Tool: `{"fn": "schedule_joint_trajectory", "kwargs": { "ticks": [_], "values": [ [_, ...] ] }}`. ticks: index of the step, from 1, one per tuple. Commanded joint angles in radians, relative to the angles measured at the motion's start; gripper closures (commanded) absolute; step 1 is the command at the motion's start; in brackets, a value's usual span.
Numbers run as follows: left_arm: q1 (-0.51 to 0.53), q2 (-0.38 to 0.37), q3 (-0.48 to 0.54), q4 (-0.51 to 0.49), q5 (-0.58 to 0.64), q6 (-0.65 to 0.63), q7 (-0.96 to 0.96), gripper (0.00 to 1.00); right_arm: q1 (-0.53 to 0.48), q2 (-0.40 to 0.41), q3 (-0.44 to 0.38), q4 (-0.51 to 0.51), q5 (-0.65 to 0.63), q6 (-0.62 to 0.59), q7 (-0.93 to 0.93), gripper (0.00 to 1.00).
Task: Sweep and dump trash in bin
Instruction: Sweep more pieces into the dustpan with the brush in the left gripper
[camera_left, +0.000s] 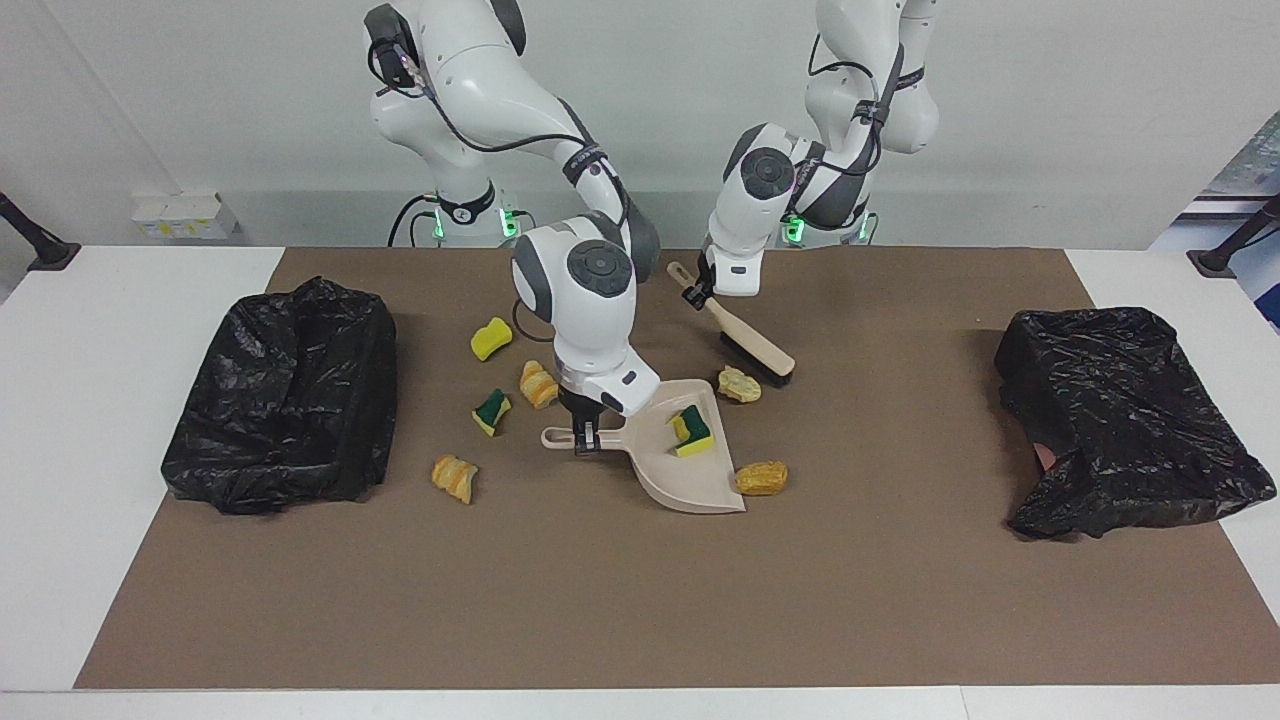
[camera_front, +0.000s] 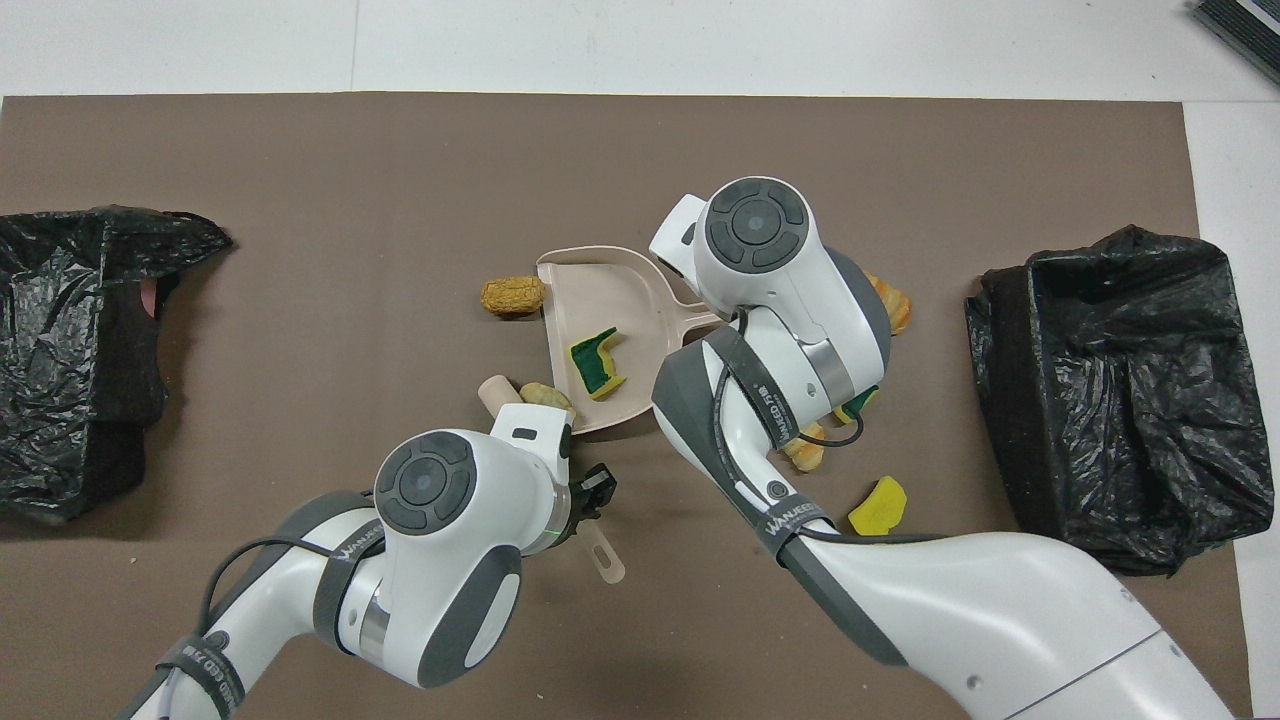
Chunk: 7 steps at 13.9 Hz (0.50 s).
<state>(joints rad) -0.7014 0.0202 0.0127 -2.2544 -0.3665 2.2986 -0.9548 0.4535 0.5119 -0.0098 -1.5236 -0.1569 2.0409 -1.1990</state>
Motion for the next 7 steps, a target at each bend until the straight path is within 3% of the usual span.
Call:
{"fn": "schedule_joint_trajectory", "kwargs": {
  "ticks": [1, 4, 7],
  "values": [
    [0.008, 0.049, -0.007, 0.062, -0.025, 0.041, 0.167, 1.0, -0.012, -0.004, 0.005, -0.01, -0.018, 0.013, -0.036, 1.0],
    [0.017, 0.035, 0.006, 0.071, -0.02, 0.0, 0.231, 1.0, -0.021, -0.004, 0.005, -0.006, -0.018, 0.005, -0.037, 1.0],
    [0.127, 0.021, 0.009, 0.172, -0.008, -0.199, 0.303, 1.0, -0.024, -0.007, 0.004, -0.003, -0.018, 0.002, -0.04, 1.0]
  ]
}}
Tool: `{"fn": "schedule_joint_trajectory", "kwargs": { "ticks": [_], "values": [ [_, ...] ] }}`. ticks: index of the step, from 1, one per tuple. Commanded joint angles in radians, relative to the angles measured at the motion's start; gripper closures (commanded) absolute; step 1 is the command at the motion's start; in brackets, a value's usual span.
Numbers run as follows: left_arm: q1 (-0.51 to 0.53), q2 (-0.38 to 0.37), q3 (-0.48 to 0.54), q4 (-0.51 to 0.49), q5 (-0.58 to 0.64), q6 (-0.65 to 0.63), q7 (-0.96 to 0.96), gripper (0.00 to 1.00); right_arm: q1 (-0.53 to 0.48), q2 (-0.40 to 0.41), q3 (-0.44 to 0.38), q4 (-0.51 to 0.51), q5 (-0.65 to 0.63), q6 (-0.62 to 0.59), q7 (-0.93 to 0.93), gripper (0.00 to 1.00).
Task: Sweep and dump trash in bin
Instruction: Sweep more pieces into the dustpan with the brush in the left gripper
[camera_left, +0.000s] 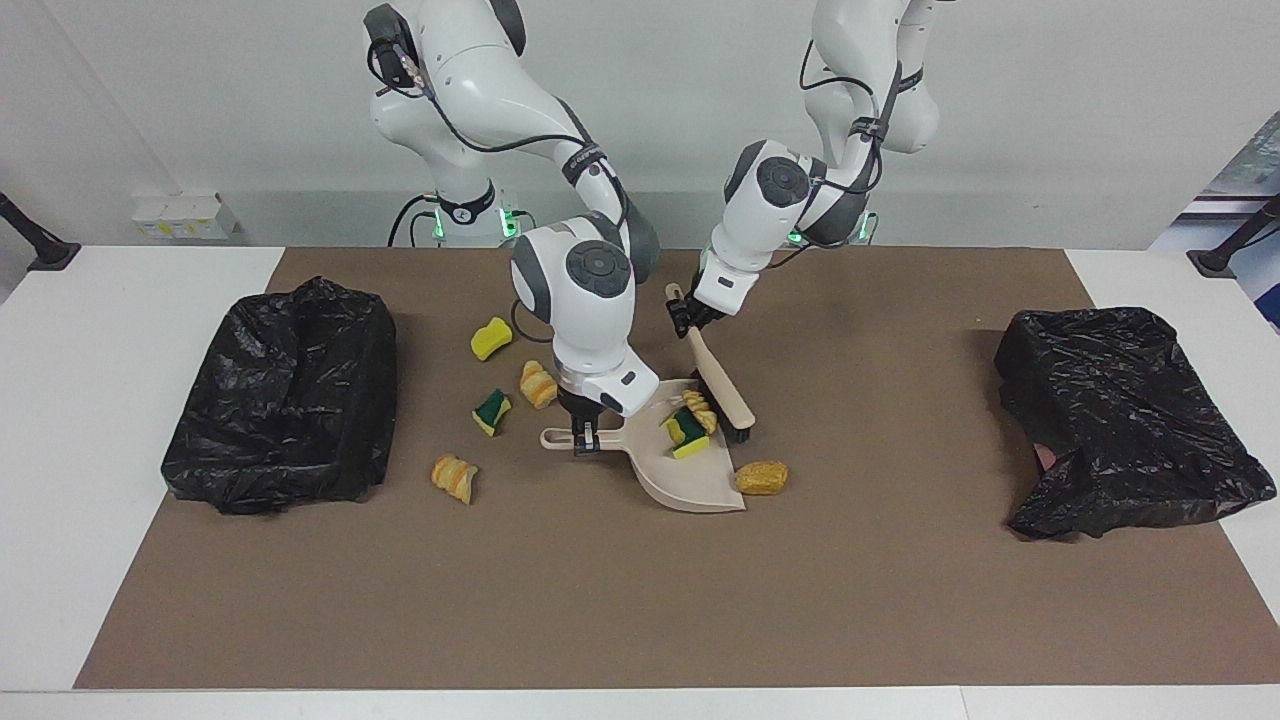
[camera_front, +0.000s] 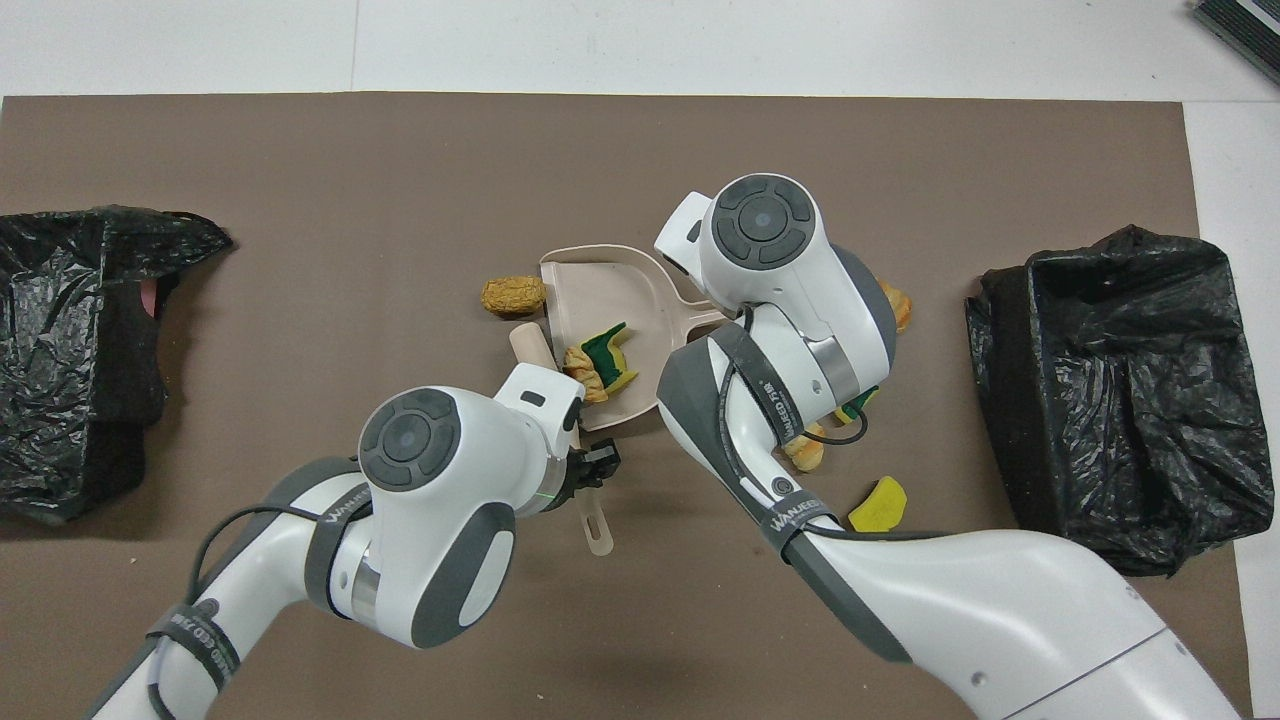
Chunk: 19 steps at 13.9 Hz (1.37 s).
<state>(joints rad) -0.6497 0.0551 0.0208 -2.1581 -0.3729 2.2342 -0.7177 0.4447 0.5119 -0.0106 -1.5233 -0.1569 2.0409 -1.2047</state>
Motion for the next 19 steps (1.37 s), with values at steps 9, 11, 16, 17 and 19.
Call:
{"fn": "schedule_joint_trajectory", "kwargs": {
  "ticks": [9, 11, 16, 17, 19],
  "values": [
    [0.235, 0.081, 0.004, 0.112, 0.161, -0.159, 0.285, 1.0, -0.027, -0.012, 0.008, -0.011, 0.003, -0.007, 0.112, 1.0],
    [0.229, 0.094, 0.002, 0.092, 0.161, -0.11, 0.304, 1.0, -0.031, -0.013, 0.008, -0.015, 0.005, -0.014, 0.132, 1.0],
    [0.102, 0.1, -0.007, 0.064, 0.063, -0.018, 0.282, 1.0, -0.032, -0.015, 0.008, -0.018, 0.004, -0.019, 0.122, 1.0],
    [0.073, 0.101, -0.007, 0.064, 0.021, 0.016, 0.27, 1.0, -0.04, -0.015, 0.008, -0.02, 0.002, -0.018, 0.12, 1.0],
    [0.001, 0.118, -0.009, 0.073, -0.027, 0.074, 0.219, 1.0, -0.044, -0.015, 0.008, -0.02, 0.002, -0.018, 0.099, 1.0]
  ]
}}
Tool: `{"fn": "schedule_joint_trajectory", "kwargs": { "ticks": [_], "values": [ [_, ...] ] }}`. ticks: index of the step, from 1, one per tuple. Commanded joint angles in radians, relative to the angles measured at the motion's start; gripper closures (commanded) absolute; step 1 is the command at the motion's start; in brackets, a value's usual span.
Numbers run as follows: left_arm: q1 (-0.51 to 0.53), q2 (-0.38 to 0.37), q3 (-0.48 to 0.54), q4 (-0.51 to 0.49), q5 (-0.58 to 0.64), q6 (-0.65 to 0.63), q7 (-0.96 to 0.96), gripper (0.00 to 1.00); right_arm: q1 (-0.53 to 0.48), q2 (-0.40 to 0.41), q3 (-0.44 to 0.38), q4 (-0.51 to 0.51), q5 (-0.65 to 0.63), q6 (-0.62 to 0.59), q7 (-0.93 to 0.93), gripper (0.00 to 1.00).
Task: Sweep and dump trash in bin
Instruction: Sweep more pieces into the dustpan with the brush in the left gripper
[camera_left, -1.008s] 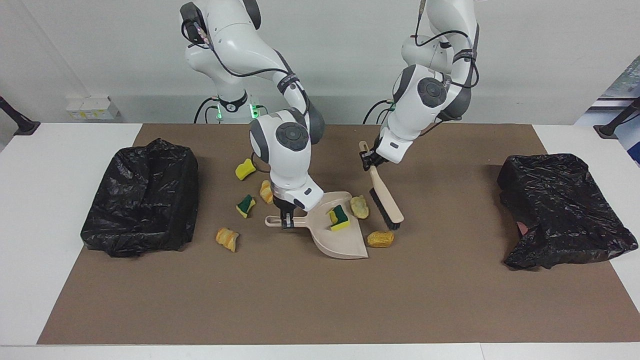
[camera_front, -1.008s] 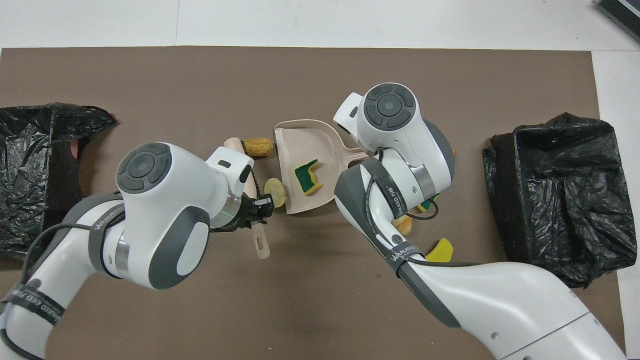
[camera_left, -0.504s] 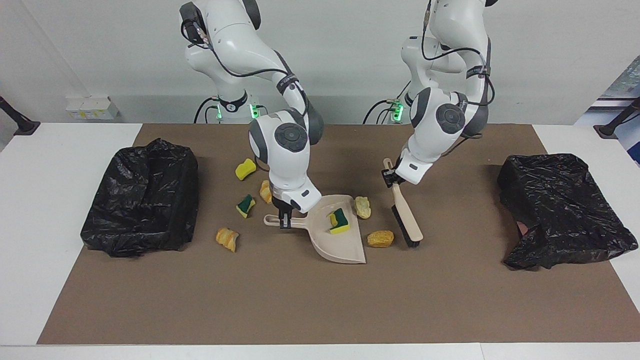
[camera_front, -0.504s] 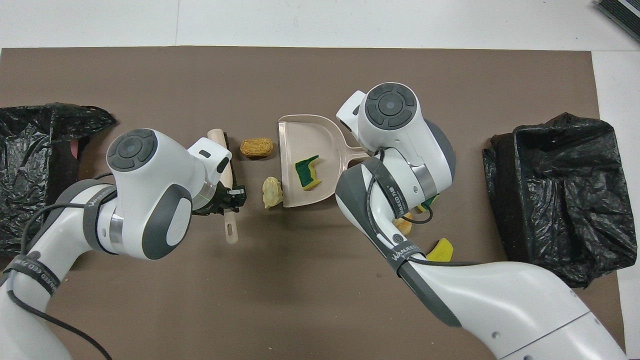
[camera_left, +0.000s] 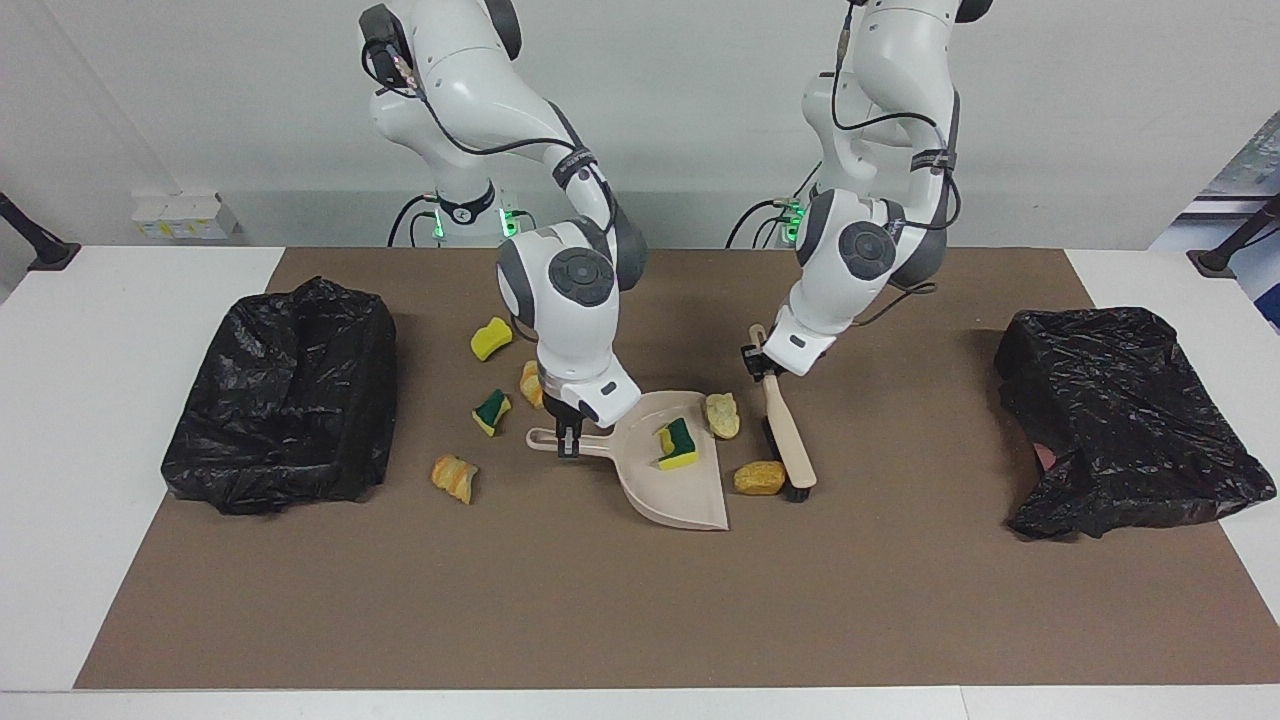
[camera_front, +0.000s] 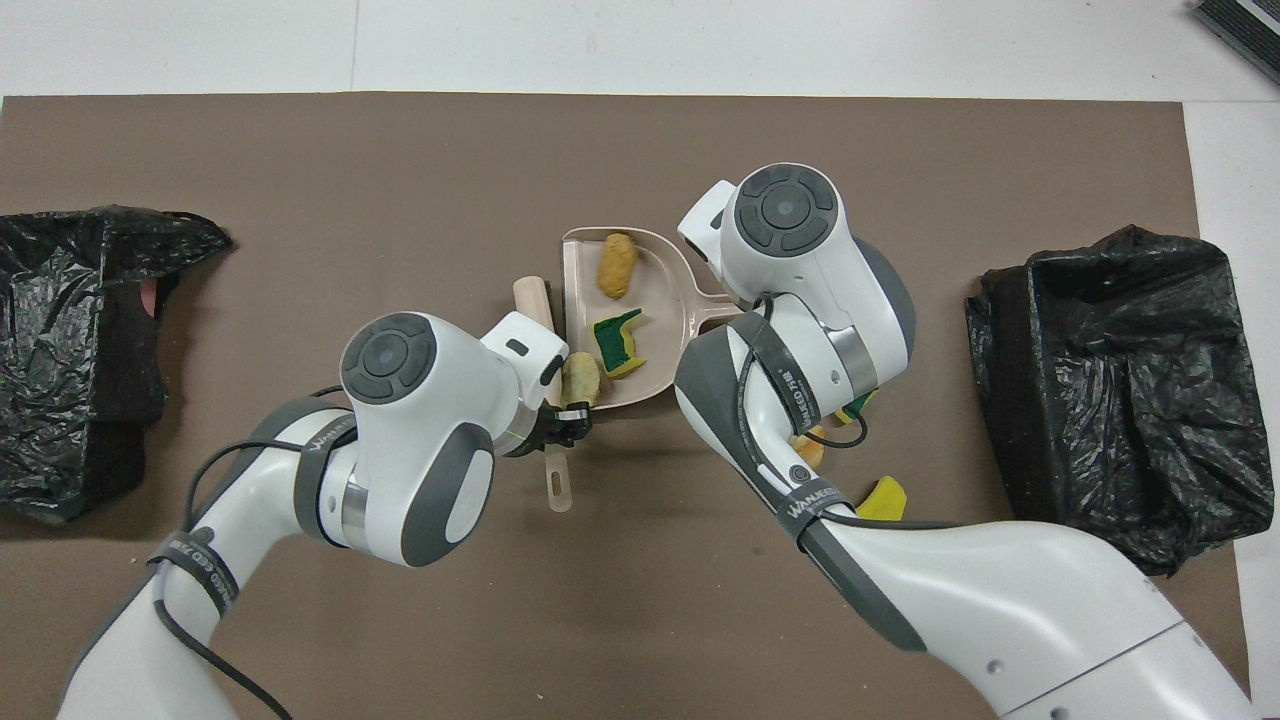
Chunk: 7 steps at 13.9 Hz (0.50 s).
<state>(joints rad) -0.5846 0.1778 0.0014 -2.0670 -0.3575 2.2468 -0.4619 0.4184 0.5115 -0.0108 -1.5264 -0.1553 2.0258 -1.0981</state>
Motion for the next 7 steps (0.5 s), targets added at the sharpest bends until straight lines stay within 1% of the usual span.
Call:
{"fn": "schedule_joint_trajectory", "kwargs": {
  "ticks": [1, 4, 6, 7],
  "values": [
    [-0.093, 0.009, 0.011, -0.016, -0.053, 0.086, -0.041, 1.0, -0.02, -0.014, 0.008, -0.017, 0.0, 0.002, -0.035, 1.0],
    [-0.106, 0.02, 0.009, 0.033, -0.08, 0.083, -0.053, 1.0, -0.024, -0.013, 0.008, -0.014, 0.0, 0.016, -0.051, 1.0],
    [-0.09, 0.02, 0.014, 0.035, -0.078, 0.073, -0.057, 1.0, -0.032, -0.011, 0.009, -0.005, -0.001, 0.019, -0.054, 1.0],
    [-0.075, 0.008, 0.025, 0.03, -0.074, 0.053, -0.052, 1.0, -0.033, -0.011, 0.009, -0.005, -0.001, 0.02, -0.054, 1.0]
  ]
}}
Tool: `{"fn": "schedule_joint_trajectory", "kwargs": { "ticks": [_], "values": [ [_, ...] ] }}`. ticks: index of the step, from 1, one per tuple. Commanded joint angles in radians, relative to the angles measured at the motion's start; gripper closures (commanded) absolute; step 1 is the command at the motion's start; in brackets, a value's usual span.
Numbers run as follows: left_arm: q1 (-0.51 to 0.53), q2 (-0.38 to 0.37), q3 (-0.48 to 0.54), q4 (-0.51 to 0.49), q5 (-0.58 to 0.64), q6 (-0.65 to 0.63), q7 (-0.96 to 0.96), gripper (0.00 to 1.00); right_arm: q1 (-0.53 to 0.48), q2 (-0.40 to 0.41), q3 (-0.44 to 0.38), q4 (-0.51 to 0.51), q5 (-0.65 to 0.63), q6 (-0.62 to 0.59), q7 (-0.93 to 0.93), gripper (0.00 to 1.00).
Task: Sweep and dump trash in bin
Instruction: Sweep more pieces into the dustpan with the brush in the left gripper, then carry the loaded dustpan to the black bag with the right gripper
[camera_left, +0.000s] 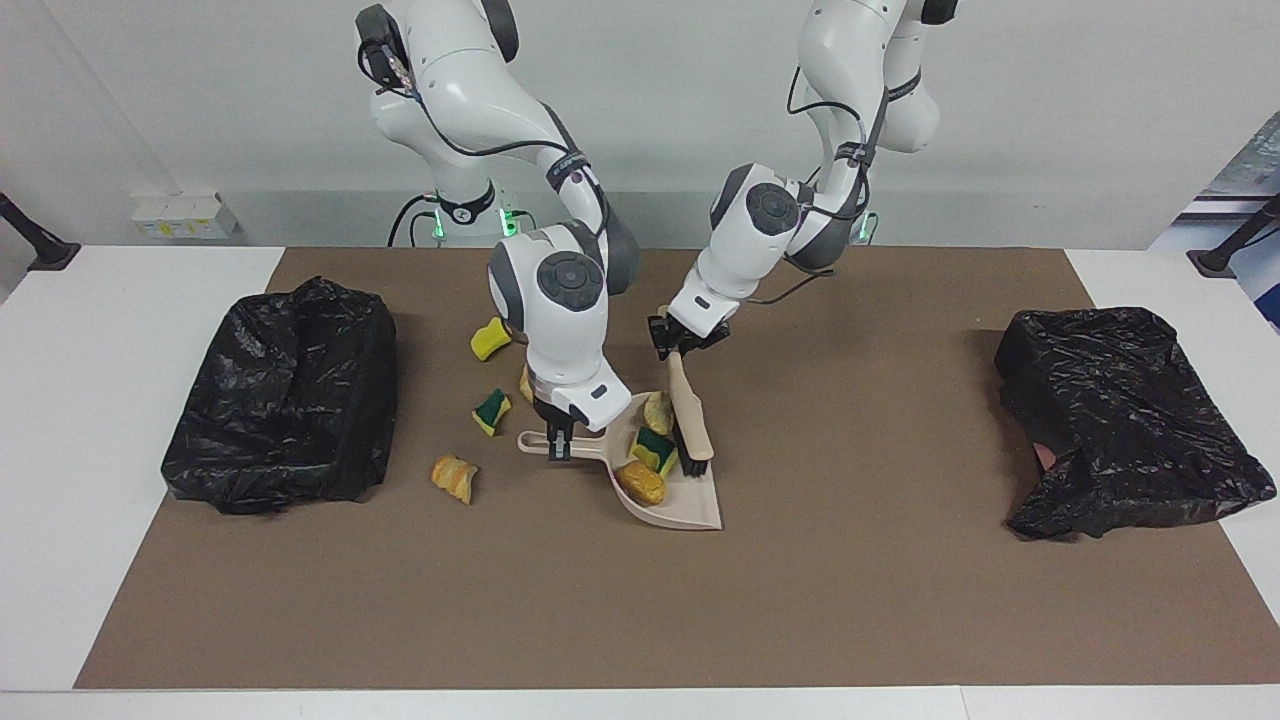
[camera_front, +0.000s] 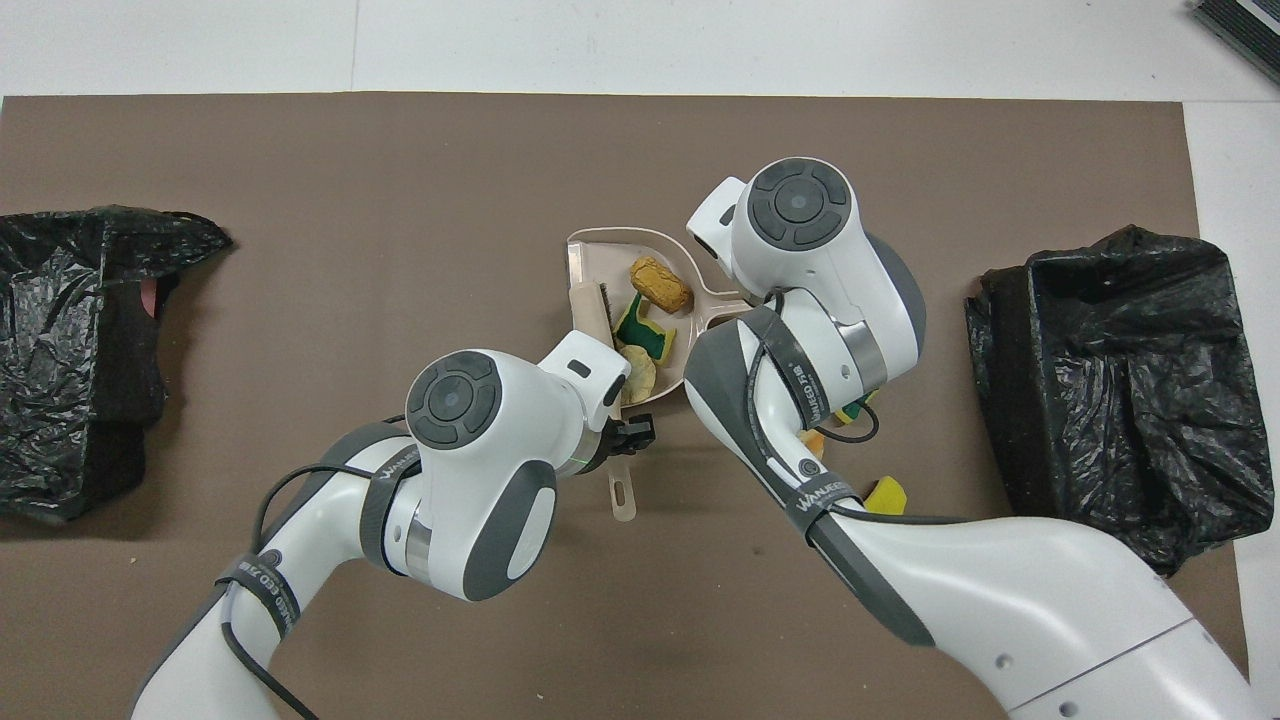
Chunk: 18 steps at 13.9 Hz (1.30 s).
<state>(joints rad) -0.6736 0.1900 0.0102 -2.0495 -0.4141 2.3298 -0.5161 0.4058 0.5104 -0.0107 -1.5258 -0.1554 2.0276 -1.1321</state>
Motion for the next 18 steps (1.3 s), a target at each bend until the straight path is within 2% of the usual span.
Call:
{"fn": "schedule_joint_trajectory", "kwargs": {
  "ticks": [1, 5, 8, 11, 15, 18],
  "values": [
    [0.078, -0.015, 0.016, 0.015, -0.009, -0.068, 0.01, 1.0, -0.025, -0.01, 0.009, -0.005, 0.005, 0.02, -0.026, 1.0],
    [0.181, -0.056, 0.023, 0.009, 0.055, -0.159, 0.021, 1.0, -0.068, -0.032, 0.014, -0.005, 0.077, 0.062, -0.077, 1.0],
    [0.187, -0.125, 0.023, -0.017, 0.112, -0.253, -0.004, 1.0, -0.133, -0.096, 0.014, -0.036, 0.096, 0.04, -0.096, 1.0],
    [0.116, -0.193, 0.02, -0.111, 0.153, -0.242, -0.051, 1.0, -0.212, -0.203, 0.012, -0.115, 0.094, 0.001, -0.159, 1.0],
    [-0.016, -0.294, 0.017, -0.253, 0.178, -0.207, -0.128, 1.0, -0.355, -0.312, 0.014, -0.125, 0.094, -0.128, -0.329, 1.0],
    [-0.111, -0.359, 0.008, -0.34, 0.178, -0.19, -0.238, 1.0, -0.488, -0.401, 0.014, -0.163, 0.096, -0.174, -0.506, 1.0]
  ]
}}
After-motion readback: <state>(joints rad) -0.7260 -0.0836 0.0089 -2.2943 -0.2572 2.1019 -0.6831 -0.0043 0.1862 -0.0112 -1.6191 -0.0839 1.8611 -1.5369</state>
